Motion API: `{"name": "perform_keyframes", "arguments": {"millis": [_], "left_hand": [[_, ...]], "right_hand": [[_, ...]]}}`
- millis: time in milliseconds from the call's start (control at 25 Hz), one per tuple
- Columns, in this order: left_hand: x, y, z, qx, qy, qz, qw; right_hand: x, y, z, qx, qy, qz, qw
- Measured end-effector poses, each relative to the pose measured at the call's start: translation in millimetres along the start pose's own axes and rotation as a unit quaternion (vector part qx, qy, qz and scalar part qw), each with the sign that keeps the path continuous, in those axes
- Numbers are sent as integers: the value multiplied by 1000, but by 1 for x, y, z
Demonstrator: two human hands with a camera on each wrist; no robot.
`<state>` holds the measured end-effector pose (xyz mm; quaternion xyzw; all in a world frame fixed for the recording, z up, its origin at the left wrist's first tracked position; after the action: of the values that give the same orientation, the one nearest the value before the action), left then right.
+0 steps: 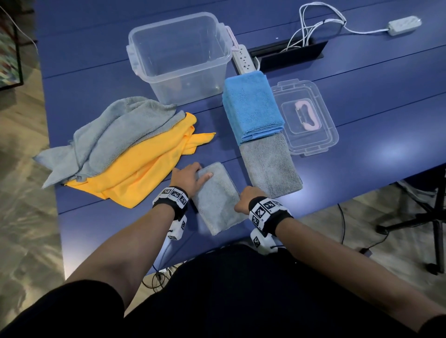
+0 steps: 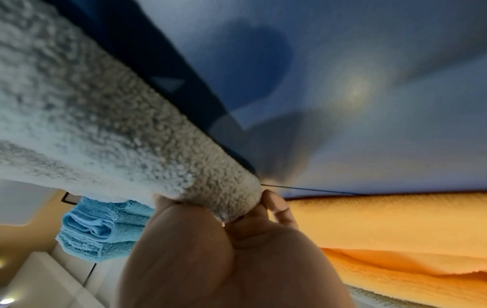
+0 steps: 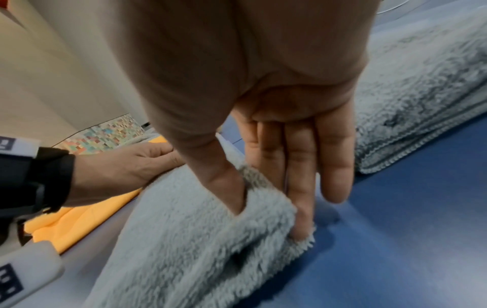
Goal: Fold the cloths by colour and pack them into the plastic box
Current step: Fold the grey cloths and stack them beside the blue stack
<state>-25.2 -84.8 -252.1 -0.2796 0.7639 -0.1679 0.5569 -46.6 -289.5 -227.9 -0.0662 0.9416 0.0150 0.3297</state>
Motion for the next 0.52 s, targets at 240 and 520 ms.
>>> {"name": "perform_keyframes", "arguments": {"millis": [240,520], "left_hand": [[-5,-17,-25,71,-108,-11,992],[43,-19,-81,133,51,87,986]], "right_hand": [[-23,12,-16,-39,-167,13,985],[-18,29,7,-127,-120,5,985]]}}
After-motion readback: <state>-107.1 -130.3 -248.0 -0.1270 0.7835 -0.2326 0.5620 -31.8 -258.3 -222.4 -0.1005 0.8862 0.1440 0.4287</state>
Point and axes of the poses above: each hand's wrist, its own z-axis towards the middle knuckle, its own x-axis out of the palm, y = z × x, the point moved 8 cm from there along z, towards the middle knuckle, and after that the axes turned 12 degrees about -z, right-handed, at the moved point
